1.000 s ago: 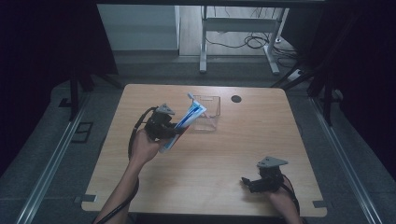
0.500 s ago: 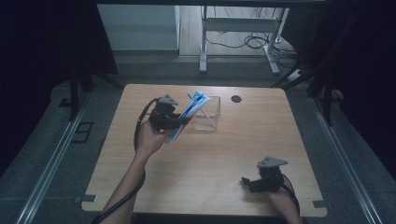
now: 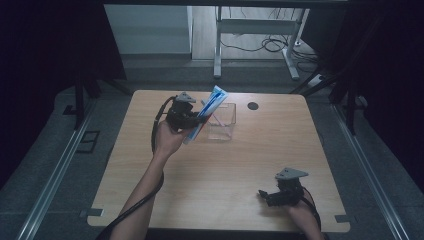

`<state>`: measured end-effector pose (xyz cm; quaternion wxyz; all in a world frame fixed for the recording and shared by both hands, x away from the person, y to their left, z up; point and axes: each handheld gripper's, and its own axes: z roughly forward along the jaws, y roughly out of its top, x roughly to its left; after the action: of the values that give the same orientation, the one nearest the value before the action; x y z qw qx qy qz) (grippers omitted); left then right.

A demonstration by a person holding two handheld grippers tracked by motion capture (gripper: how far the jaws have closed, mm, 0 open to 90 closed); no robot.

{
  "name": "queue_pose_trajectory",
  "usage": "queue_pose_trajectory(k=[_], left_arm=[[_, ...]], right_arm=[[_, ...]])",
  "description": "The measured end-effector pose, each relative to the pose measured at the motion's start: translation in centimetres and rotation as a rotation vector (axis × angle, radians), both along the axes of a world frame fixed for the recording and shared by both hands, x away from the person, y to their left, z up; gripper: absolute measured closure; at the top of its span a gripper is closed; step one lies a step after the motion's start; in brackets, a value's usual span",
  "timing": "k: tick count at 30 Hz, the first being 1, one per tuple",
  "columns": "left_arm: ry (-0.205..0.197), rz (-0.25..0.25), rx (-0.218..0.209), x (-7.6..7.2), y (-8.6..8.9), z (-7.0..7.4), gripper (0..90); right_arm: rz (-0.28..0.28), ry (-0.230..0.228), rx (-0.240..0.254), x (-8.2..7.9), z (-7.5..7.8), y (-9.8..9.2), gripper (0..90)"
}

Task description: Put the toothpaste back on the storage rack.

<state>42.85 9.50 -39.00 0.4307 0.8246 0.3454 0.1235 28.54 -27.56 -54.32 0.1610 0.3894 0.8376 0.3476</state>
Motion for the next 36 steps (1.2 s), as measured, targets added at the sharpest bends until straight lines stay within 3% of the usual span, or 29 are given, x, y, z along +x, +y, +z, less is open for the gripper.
queue_pose_trajectory(k=[17, 21, 36], left_arm=[[-0.037, 0.024, -0.068, 3.6, -2.4, -0.3, 74.8], [-0.047, 0.027, -0.068, 4.3, -2.9, -0.4, 74.8], [-0.081, 0.051, -0.116, 6.4, -4.2, -0.7, 74.8]], right_arm=[[0.001, -0.001, -0.001, 0.0, 0.0, 0.0, 2.8], [0.0, -0.001, 0.0, 0.0, 0.0, 0.0, 2.7], [0.0, -0.001, -0.001, 0.0, 0.0, 0.0, 2.8]])
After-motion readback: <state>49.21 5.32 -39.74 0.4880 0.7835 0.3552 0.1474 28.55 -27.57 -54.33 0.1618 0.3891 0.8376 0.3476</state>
